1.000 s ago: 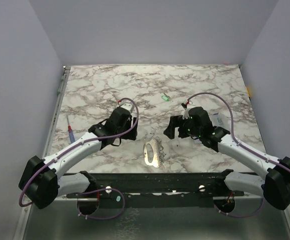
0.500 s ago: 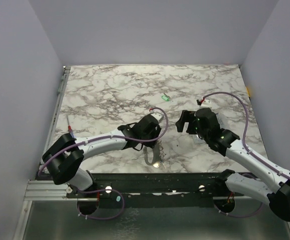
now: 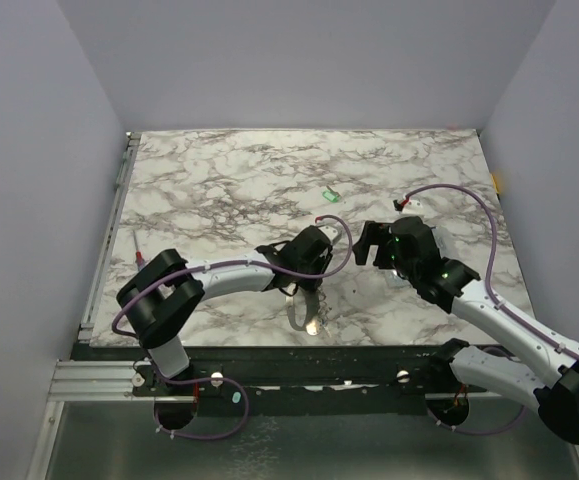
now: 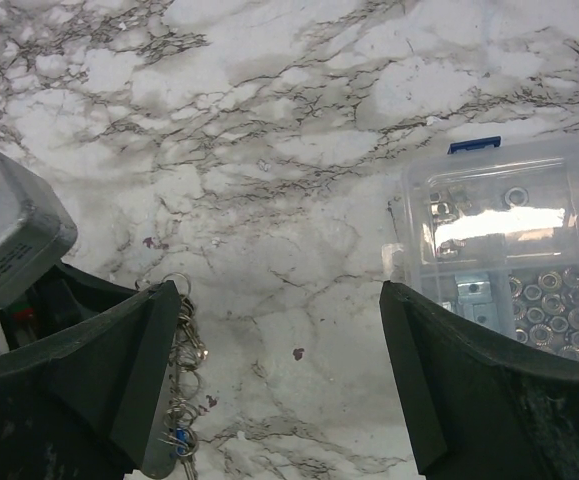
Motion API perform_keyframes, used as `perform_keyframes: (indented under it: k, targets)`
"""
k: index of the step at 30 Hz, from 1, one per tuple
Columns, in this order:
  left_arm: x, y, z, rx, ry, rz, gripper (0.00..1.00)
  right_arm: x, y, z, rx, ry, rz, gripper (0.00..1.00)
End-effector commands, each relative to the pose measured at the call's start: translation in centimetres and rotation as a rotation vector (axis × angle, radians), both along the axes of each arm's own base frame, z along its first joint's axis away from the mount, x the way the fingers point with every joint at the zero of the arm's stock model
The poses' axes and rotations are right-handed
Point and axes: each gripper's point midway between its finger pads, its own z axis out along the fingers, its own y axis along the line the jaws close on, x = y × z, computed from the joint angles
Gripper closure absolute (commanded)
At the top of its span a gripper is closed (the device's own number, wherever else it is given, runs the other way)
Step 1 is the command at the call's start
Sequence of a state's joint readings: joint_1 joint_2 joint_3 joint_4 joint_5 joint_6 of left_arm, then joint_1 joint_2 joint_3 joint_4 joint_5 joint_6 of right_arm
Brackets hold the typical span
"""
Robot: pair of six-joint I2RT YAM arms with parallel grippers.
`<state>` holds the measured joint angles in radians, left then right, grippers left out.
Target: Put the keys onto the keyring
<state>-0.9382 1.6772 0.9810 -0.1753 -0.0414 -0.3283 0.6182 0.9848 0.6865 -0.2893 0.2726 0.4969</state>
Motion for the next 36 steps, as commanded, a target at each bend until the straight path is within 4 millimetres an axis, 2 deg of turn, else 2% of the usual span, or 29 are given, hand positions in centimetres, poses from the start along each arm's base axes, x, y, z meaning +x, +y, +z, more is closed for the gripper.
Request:
perform_keyframes:
  k: [1,4,9,15,23,31,36]
  targets:
    - [0.3,-1.0,-0.1,-0.013,-0.005,-0.026,0.73,-0.2,-0.8,0.1,-0.032,-0.016,-0.012,0.09]
    - [0.1,-0.9,-0.5,-0.006,0.005,-0.026,0.78,-0.2,-0.8,-0.1,-0.039,-0.011,-0.011,0.09]
    - [-0.3,-0.6,-0.7,-0.009,0.017,-0.022,1.0,-0.1,-0.7,-0.2,-0.038,-0.009,-0.006,0.09]
    - [-0.4,-0.8,0.8,-0.062,-0.019,-0.039,1.0,0.0,-0.4,0.0,-0.033,-0.011,0.002,0.09]
    - [-1.3,-1.1,4.2,-0.164,-0.089,-0.128,1.0,-0.3,1.0,2.8,0.051,-0.091,0.083,0.08]
    - [-2.1,-0.7,8.6,-0.315,-0.213,-0.169,1.0,-2.4,4.0,6.2,0.185,-0.206,0.297,0.08]
    - [-2.0,0.1,11.1,-0.395,-0.267,-0.147,1.0,-5.3,7.1,7.9,0.287,-0.235,0.542,0.11]
